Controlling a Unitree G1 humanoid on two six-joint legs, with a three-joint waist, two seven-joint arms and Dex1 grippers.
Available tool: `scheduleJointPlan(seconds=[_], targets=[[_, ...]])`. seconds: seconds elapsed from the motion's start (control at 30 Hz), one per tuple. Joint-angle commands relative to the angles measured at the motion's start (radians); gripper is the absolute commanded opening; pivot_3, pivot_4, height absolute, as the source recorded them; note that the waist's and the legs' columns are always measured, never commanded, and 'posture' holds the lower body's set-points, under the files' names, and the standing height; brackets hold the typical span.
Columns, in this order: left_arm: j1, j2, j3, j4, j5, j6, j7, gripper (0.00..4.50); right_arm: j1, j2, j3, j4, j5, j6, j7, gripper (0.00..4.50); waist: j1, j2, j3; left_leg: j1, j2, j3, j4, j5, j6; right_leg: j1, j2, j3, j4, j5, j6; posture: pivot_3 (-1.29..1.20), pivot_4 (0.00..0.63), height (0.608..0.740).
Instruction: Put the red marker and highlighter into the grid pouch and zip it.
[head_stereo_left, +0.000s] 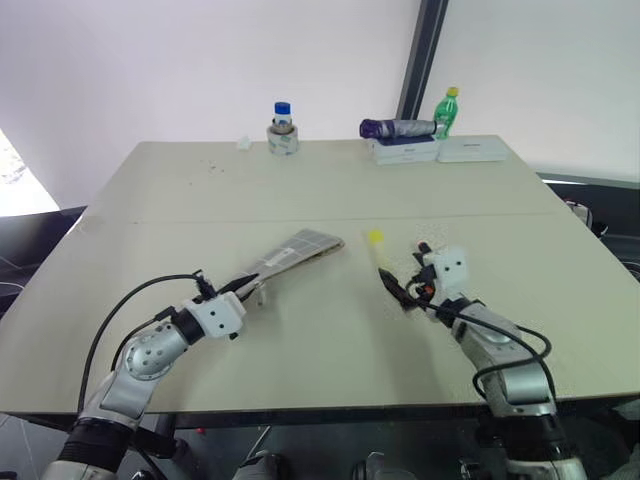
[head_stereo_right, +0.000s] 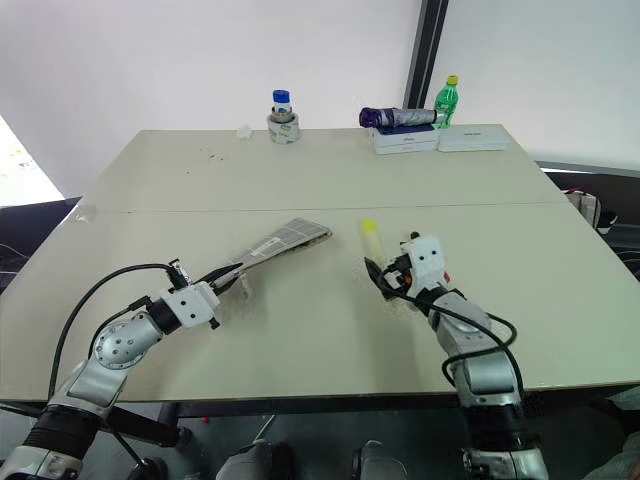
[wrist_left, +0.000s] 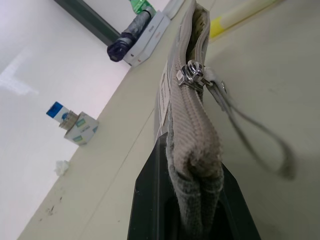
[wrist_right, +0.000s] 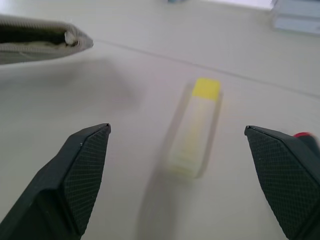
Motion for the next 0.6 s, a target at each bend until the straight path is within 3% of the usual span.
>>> scheduleJointPlan(seconds=[0.03, 0.17, 0.4, 0.6], targets=[[0.016, -0.002, 0.015, -0.044, 0.005, 0.003, 0.015, 0.0, -0.078, 0.014, 0.022, 0.03, -0.038, 0.061, -0.053, 4.49, 0.0, 0.0, 0.0, 0.0, 0.0, 0.0, 0.0, 0.0, 0.0, 0.0, 0.0, 0.0, 0.0, 0.0, 0.0, 0.0, 0.15, 0.74], [0.033, -0.002, 0.02, -0.061, 0.019, 0.01, 0.022, 0.0, -0.207, 0.062, 0.006, 0.166, -0.039, 0.149, -0.119, 4.49, -0.002, 0.0, 0.0, 0.0, 0.0, 0.0, 0.0, 0.0, 0.0, 0.0, 0.0, 0.0, 0.0, 0.0, 0.0, 0.0, 0.15, 0.74], [0.045, -0.004, 0.024, -0.083, 0.031, 0.024, 0.032, 0.0, -0.257, 0.031, 0.067, 0.282, -0.103, 0.145, -0.098, 4.49, 0.002, 0.0, 0.0, -0.001, 0.0, 0.002, 0.0, 0.0, 0.0, -0.001, -0.001, 0.0, 0.0, 0.0, 0.0, 0.0, 0.15, 0.74], [0.037, -0.003, 0.022, -0.084, 0.033, 0.029, 0.035, 0.0, -0.241, 0.013, 0.071, 0.253, -0.111, 0.135, -0.074, 2.72, -0.001, 0.0, 0.0, -0.001, 0.0, 0.002, 0.0, 0.0, 0.0, -0.001, 0.0, 0.0, 0.0, 0.0, 0.0, 0.0, 0.15, 0.74]])
